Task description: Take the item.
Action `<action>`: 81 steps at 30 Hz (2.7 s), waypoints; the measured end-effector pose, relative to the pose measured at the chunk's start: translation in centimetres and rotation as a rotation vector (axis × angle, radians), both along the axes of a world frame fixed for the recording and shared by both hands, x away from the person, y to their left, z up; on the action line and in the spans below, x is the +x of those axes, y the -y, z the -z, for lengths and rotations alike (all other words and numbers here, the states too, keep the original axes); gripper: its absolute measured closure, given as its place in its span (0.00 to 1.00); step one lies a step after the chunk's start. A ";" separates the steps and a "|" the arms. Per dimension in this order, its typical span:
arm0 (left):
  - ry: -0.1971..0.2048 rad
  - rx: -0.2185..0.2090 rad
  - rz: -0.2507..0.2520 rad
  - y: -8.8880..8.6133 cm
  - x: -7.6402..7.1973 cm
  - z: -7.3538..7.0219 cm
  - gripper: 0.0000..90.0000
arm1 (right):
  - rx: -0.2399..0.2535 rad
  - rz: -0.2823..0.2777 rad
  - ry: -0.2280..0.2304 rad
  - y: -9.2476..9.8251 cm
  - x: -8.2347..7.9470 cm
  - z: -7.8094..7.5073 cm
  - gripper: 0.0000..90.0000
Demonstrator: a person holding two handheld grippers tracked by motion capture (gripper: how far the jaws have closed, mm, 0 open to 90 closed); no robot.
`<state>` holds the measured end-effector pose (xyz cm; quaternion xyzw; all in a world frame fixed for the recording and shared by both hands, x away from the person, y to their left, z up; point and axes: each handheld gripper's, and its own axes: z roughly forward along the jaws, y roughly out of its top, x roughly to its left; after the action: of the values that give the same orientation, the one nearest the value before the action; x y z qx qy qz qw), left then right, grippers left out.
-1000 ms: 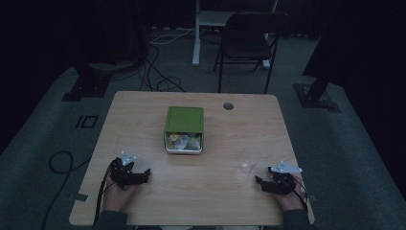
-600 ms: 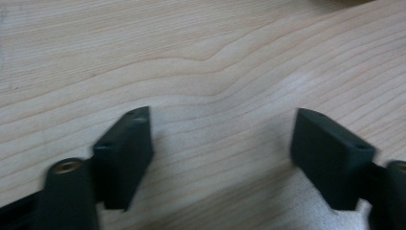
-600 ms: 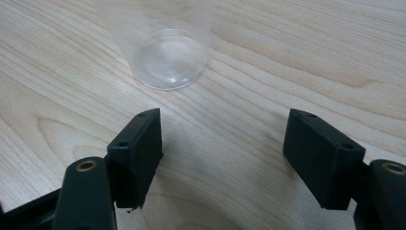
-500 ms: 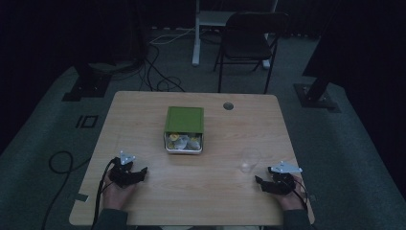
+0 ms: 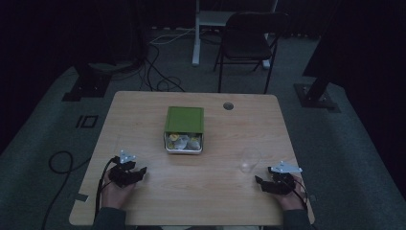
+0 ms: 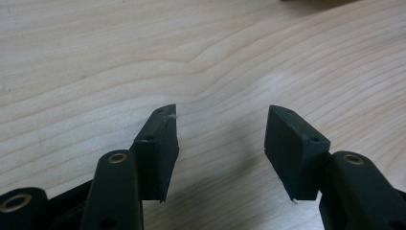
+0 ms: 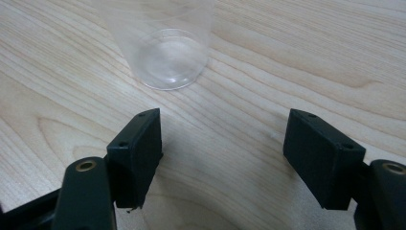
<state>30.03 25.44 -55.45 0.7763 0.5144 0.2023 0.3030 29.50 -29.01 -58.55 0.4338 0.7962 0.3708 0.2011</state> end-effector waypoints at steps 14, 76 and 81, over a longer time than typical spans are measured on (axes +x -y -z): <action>0.063 -0.020 0.048 0.9 -0.5 -2.5 0.51 | 0.000 0.001 0.000 0.0 0.0 0.0 0.32; 0.151 -0.075 0.329 9.1 1.4 -4.8 0.47 | -0.001 0.000 0.001 0.0 0.1 0.0 0.32; 0.151 -0.084 0.341 9.5 1.4 -4.8 0.47 | -0.001 0.000 0.001 0.0 0.1 0.0 0.32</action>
<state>31.46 15.96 -50.62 0.8217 0.3591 0.1839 0.4027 29.56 -29.00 -58.55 0.4336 0.7963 0.3704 0.2017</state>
